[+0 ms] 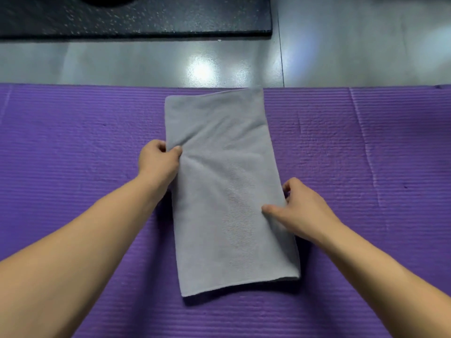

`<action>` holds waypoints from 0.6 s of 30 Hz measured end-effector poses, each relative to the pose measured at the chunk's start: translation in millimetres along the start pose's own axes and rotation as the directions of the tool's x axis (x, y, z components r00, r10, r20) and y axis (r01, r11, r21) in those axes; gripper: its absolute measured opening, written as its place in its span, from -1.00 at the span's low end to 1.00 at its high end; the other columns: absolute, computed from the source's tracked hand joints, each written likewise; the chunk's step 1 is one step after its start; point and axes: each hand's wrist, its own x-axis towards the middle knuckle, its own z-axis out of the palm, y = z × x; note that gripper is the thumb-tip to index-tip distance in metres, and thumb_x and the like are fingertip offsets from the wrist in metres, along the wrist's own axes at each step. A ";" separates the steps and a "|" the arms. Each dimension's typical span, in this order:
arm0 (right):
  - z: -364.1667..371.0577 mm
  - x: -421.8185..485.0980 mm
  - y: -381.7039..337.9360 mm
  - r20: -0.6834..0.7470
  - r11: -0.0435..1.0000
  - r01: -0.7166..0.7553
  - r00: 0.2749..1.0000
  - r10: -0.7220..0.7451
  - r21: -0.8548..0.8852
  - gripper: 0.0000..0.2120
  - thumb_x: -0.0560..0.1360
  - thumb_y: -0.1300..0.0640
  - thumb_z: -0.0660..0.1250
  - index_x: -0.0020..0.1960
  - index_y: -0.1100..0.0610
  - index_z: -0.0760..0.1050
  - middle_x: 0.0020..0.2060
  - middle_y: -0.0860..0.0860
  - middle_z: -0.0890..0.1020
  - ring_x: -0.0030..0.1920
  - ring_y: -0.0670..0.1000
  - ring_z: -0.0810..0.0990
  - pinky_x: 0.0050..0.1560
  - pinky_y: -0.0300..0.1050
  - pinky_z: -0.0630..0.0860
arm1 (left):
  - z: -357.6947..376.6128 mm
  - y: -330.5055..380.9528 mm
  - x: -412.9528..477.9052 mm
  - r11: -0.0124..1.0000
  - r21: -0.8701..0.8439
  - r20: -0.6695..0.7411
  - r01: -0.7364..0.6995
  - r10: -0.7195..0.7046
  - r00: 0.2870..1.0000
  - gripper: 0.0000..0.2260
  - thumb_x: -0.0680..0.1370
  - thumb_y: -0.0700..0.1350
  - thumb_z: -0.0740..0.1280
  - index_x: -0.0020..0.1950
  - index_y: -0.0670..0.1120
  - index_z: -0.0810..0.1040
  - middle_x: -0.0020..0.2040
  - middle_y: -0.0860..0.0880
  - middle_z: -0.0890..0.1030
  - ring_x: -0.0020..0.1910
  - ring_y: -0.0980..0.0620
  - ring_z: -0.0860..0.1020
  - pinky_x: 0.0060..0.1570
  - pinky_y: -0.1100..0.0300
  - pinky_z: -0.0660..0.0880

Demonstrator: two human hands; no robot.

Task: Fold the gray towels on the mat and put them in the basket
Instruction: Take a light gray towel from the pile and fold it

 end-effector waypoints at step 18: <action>19.5 -15.7 -9.7 0.170 0.988 0.088 0.983 -0.065 -0.131 -0.67 0.33 -0.13 0.48 -0.12 0.02 0.42 -0.21 -0.07 0.60 -0.19 0.00 0.57 -0.26 -0.04 0.46 | -147.8 -28.7 68.6 0.652 0.616 0.250 -0.443 0.371 0.894 -0.46 0.49 -0.18 0.51 0.44 -0.20 0.47 0.27 -0.20 0.60 0.23 -0.22 0.55 0.29 -0.04 0.43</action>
